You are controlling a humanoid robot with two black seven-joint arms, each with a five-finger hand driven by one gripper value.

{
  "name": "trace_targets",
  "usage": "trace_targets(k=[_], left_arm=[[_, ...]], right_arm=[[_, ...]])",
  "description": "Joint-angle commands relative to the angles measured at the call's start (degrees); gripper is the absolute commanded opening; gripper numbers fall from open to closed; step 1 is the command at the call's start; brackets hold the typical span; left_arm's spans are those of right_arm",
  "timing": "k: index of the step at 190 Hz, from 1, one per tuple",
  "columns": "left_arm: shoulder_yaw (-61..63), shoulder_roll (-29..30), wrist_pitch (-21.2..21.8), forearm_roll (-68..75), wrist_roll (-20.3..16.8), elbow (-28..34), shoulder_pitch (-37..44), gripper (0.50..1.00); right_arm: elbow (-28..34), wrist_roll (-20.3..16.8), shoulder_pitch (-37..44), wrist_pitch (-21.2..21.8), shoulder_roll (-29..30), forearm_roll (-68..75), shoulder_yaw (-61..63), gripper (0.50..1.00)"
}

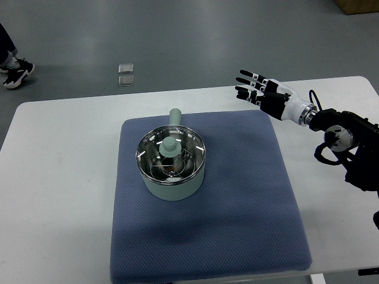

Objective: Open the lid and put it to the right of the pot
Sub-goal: 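Raise the right hand and swing it over the glass lid on the saucepan, then lower the right hand onto the green knob of the glass lid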

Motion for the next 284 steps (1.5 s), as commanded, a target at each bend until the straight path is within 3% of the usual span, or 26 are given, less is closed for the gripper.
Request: trace_targets(k=[1,72,105,115,116,126,136,137,147,187,245,284], left_arm=[[0.0,0.0,0.4,0.0,-0.1,0.0,0.0,1.0],[0.0,0.0,0.6,0.0,-0.1,0.0,0.1,1.0],[0.0,0.0,0.5,0.0,-0.1,0.1,0.1,1.0],[0.0,0.0,0.5,0.0,-0.1,0.1,0.1,1.0],[0.0,0.0,0.5,0.0,-0.1,0.1,0.2,1.0],[0.0,0.0,0.5,0.0,-0.1,0.1,0.2,1.0],[0.0,0.0,0.5,0.0,-0.1,0.1,0.2,1.0],[0.0,0.0,0.5,0.0,-0.1,0.1,0.3,1.0],[0.0,0.0,0.5,0.0,-0.1,0.1,0.3,1.0],[0.0,0.0,0.1,0.0,-0.1,0.1,0.3,1.0],[0.0,0.0,0.0,0.0,-0.1,0.1,0.3,1.0],[0.0,0.0,0.0,0.0,-0.1,0.2,0.3,1.0]], right_arm=[[0.5,0.0,0.0,0.0,0.0,0.0,0.0,0.942],[3.3,1.3,3.3,-0.3,-0.7,-3.4,-1.2,0.942],[9.6,3.3,6.5,-0.9,-3.5,-22.3,-1.1,0.94],[9.6,3.3,6.5,-0.9,-3.5,-22.3,-1.1,0.94],[12.2,3.9,7.3,-1.0,-4.3,-28.3,-1.1,0.94],[15.0,4.1,8.0,-0.8,-5.2,-34.7,-1.2,0.94],[15.1,4.1,8.0,-0.8,-5.2,-34.7,-1.2,0.94],[18.1,4.2,8.2,-0.6,-5.9,-41.3,-1.2,0.94],[21.4,4.4,8.9,-0.4,-6.5,-47.6,-1.1,0.94],[29.2,5.4,14.0,0.0,-6.1,-64.1,-2.5,0.94],[35.8,5.7,27.9,-1.0,-3.7,-69.8,-19.0,0.94],[35.8,5.8,30.0,-1.0,0.0,-72.3,-22.9,0.936]])
